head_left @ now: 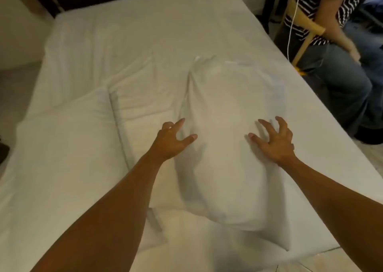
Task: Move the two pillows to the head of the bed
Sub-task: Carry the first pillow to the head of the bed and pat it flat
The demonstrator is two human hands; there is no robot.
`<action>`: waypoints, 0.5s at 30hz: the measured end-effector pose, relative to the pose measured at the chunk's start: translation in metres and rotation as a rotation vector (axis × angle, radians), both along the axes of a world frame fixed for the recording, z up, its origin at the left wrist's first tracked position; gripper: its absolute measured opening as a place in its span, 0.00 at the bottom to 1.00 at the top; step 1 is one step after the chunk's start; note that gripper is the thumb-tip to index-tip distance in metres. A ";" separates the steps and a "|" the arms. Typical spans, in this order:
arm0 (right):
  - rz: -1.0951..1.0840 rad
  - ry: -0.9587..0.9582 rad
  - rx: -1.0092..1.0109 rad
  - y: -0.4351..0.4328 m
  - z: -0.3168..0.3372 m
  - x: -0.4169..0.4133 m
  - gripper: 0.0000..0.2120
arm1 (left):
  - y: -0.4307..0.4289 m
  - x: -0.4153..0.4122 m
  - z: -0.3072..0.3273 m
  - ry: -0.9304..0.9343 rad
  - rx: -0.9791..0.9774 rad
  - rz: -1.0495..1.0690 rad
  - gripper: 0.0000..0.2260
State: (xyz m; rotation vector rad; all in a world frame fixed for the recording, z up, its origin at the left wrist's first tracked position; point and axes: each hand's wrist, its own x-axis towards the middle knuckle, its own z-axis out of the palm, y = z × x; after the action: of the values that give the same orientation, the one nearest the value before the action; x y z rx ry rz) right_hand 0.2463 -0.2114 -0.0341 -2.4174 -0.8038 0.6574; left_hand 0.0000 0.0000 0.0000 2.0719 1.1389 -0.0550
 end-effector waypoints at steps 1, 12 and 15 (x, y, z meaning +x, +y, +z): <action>-0.001 -0.011 0.008 0.002 -0.006 0.005 0.33 | 0.004 0.006 -0.008 -0.010 0.008 -0.008 0.37; -0.060 0.010 0.151 0.027 -0.063 0.034 0.37 | 0.041 0.056 -0.068 -0.078 0.078 0.007 0.35; -0.118 0.039 0.194 0.028 -0.072 0.038 0.38 | 0.054 0.063 -0.081 -0.092 0.034 0.046 0.36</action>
State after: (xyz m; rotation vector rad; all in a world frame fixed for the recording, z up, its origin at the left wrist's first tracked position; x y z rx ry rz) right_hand 0.2846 -0.1829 -0.1063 -2.2500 -0.6705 0.5524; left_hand 0.0633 0.0537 -0.0808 2.0554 1.1381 0.0814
